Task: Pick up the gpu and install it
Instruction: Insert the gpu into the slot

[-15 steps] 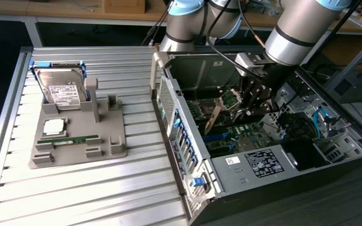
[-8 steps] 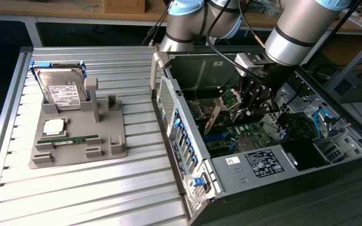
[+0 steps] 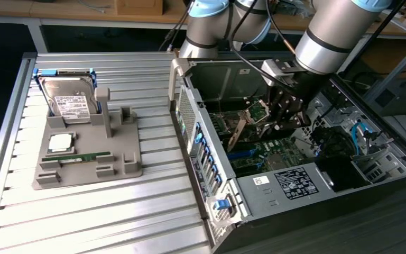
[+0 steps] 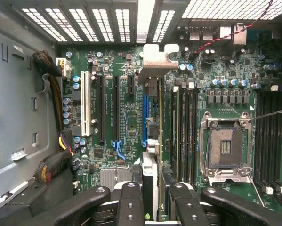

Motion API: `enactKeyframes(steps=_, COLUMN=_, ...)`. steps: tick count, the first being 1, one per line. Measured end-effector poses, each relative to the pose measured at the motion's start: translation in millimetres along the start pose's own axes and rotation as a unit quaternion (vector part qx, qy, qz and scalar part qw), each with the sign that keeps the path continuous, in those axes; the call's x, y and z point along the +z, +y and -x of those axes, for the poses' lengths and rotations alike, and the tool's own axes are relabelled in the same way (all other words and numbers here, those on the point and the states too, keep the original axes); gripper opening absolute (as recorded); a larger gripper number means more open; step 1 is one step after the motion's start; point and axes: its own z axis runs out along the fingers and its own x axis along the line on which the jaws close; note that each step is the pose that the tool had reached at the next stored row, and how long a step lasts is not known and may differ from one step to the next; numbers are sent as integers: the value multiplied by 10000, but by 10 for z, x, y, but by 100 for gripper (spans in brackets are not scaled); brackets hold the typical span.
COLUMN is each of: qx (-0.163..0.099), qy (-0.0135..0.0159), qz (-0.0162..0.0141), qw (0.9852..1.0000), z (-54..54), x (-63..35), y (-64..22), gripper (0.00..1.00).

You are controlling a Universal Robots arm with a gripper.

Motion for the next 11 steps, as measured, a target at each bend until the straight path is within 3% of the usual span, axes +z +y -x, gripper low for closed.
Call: enactKeyframes(steps=11, qx=0, qy=0, qz=0, qw=10000, z=-1, x=24, y=172, gripper=27)
